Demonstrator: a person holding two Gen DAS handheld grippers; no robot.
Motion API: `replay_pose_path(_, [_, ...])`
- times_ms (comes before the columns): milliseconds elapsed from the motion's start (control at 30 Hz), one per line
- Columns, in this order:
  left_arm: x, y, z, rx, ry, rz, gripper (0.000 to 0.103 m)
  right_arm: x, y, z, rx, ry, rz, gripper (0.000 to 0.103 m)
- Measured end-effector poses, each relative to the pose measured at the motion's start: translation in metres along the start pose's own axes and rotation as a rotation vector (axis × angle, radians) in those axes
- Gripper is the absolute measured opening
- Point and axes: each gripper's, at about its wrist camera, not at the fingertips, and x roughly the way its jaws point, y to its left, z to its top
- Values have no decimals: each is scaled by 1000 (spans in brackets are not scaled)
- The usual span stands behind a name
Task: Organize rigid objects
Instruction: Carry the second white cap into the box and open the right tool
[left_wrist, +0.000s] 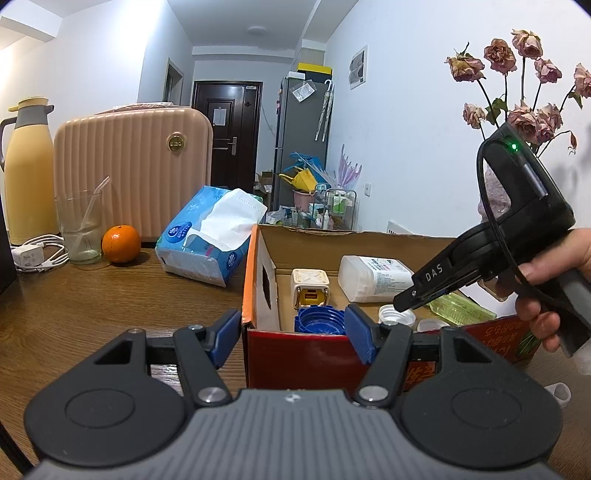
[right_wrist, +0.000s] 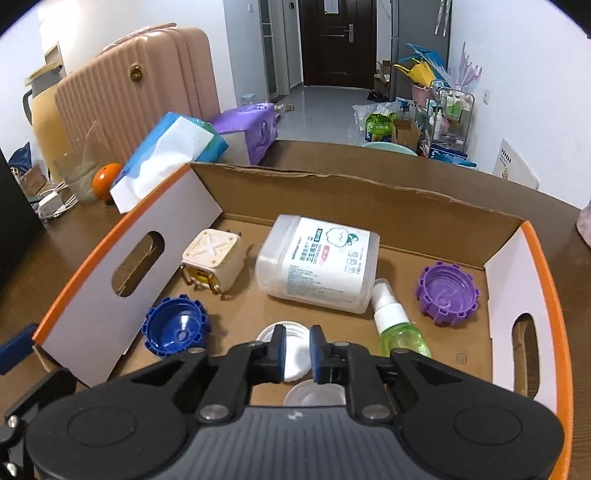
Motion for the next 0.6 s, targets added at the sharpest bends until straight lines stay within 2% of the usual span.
replay_pose_path(167, [1, 0, 0, 0, -1, 0, 63, -6, 0, -1, -3, -15, -2, 14])
replay_pose_path(300, [0, 0, 0, -1, -1, -2, 63, -27, -1, -4, -13, -49, -8, 16])
replay_pose_path(467, [1, 0, 0, -2, -2, -3, 63, -70, -1, -19, -47, -130, -22, 41])
replay_pose_path(600, [0, 0, -1, -4, -4, -4, 63, -110, 0, -44, -71, -214, -58, 47])
